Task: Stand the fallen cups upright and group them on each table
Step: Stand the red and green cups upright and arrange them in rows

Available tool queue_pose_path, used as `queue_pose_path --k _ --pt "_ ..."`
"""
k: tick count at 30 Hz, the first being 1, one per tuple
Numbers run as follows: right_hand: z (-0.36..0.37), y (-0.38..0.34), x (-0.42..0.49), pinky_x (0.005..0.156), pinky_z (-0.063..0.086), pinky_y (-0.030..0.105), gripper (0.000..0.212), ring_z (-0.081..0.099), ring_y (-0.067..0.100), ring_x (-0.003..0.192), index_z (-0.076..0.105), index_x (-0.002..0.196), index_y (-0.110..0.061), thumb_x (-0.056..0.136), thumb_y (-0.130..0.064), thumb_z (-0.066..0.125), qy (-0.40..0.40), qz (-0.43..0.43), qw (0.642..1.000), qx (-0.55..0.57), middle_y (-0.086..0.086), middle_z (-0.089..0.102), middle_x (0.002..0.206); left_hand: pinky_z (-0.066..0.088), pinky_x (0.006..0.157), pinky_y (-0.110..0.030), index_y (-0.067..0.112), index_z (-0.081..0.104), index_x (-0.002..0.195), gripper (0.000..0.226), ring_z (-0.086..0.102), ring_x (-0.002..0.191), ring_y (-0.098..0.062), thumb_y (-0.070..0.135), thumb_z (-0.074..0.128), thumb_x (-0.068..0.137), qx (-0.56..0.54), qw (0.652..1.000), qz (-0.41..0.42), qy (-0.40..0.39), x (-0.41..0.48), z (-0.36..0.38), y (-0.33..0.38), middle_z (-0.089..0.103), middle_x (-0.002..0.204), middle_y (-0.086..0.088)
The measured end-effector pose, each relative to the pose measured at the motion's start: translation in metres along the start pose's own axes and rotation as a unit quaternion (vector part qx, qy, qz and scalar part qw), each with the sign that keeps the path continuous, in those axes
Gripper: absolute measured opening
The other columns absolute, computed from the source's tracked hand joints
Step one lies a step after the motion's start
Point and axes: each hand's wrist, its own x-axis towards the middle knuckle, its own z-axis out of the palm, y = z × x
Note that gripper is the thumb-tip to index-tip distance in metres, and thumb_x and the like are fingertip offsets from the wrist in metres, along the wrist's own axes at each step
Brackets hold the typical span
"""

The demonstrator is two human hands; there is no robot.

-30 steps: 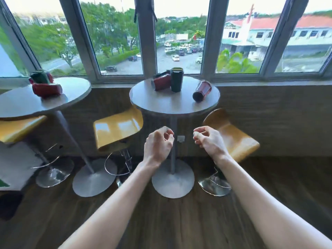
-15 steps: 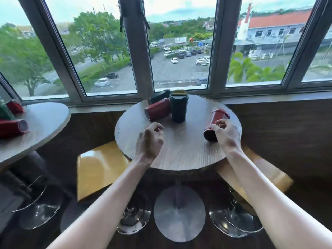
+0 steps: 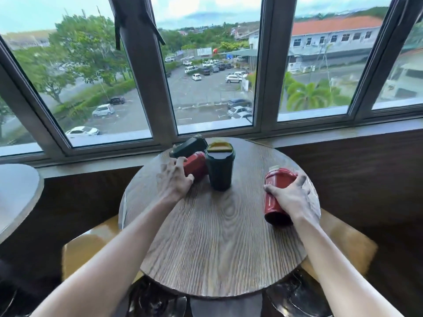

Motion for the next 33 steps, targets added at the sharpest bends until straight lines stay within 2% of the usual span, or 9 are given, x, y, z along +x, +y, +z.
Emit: queue_pose_path --k 4,6,9,15,19,22,23,27,33 --pt "0.015 0.0 -0.012 0.103 0.044 0.042 0.106 0.054 0.038 0.123 0.024 0.147 -0.023 0.063 -0.052 0.083 -0.009 -0.073 0.995 0.062 0.018 0.05 0.139 0.043 0.097 -0.049 0.021 0.047 0.139 0.06 0.046 0.123 -0.036 0.034 0.065 0.084 0.006 0.999 0.0 -0.046 0.016 0.009 -0.011 0.051 0.133 -0.013" --pt "0.023 0.002 -0.024 0.097 0.052 0.045 0.104 0.061 0.03 0.113 0.03 0.143 -0.026 0.058 -0.055 0.081 -0.021 -0.114 0.987 0.114 0.009 0.058 0.126 0.043 0.097 -0.049 0.021 0.048 0.138 0.058 0.046 0.124 -0.036 0.033 0.066 0.084 0.004 0.999 0.004 -0.05 0.018 0.012 -0.016 0.051 0.133 -0.012" --pt "0.037 0.004 -0.037 0.08 0.062 0.047 0.09 0.07 0.016 0.097 0.039 0.136 -0.029 0.059 -0.046 0.084 -0.048 -0.15 0.967 0.2 -0.004 0.064 0.108 0.042 0.097 -0.05 0.022 0.049 0.134 0.054 0.046 0.121 -0.036 0.03 0.067 0.083 -0.012 0.999 0.012 -0.044 0.02 0.017 -0.024 0.05 0.132 -0.012" --pt "0.061 0.004 -0.042 0.074 0.064 0.041 0.086 0.07 0.017 0.094 0.046 0.132 -0.025 0.059 -0.047 0.084 -0.073 -0.192 0.953 0.221 0.01 0.061 0.116 0.042 0.099 -0.051 0.027 0.043 0.136 0.059 0.048 0.123 -0.034 0.031 0.068 0.083 0.007 0.999 0.036 -0.039 0.018 0.022 -0.033 0.05 0.133 -0.011" --pt "0.063 0.0 -0.04 0.082 0.059 0.031 0.089 0.067 0.017 0.105 0.042 0.139 -0.026 0.064 -0.041 0.085 -0.101 -0.215 0.941 0.242 0.006 0.061 0.121 0.039 0.1 -0.052 0.026 0.042 0.139 0.062 0.048 0.123 -0.035 0.032 0.069 0.083 0.008 0.999 0.035 -0.04 0.022 0.022 -0.034 0.05 0.133 -0.012" --pt "0.059 0.001 -0.038 0.083 0.056 0.02 0.091 0.065 0.0 0.105 0.036 0.146 -0.02 0.067 -0.024 0.083 -0.147 -0.216 0.929 0.264 0.003 0.061 0.125 0.038 0.101 -0.051 0.025 0.039 0.139 0.063 0.05 0.122 -0.035 0.036 0.068 0.084 0.031 0.998 0.039 -0.042 0.024 0.021 -0.033 0.052 0.132 -0.012" --pt "0.058 0.003 -0.037 0.086 0.055 0.02 0.092 0.063 -0.002 0.107 0.036 0.146 -0.021 0.066 -0.022 0.083 -0.161 -0.216 0.927 0.263 0.001 0.06 0.127 0.037 0.101 -0.05 0.025 0.038 0.138 0.063 0.052 0.12 -0.034 0.038 0.068 0.084 0.04 0.998 0.04 -0.039 0.024 0.021 -0.032 0.054 0.13 -0.012" --pt "0.058 0.013 -0.031 0.097 0.051 0.034 0.092 0.057 0.018 0.123 0.041 0.142 -0.026 0.063 -0.019 0.086 -0.211 -0.208 0.923 0.245 0.001 0.06 0.132 0.035 0.1 -0.048 0.024 0.039 0.131 0.06 0.055 0.113 -0.033 0.039 0.07 0.082 0.033 0.997 0.045 -0.045 0.029 0.023 -0.031 0.058 0.122 -0.012" --pt "0.06 0.014 -0.021 0.108 0.046 0.04 0.088 0.055 0.021 0.126 0.043 0.142 -0.024 0.068 -0.002 0.086 -0.261 -0.219 0.909 0.239 0.003 0.062 0.131 0.037 0.084 -0.038 0.02 0.039 0.125 0.058 0.052 0.108 -0.032 0.033 0.074 0.082 0.005 0.998 0.042 -0.055 0.035 0.026 -0.028 0.058 0.117 -0.016"
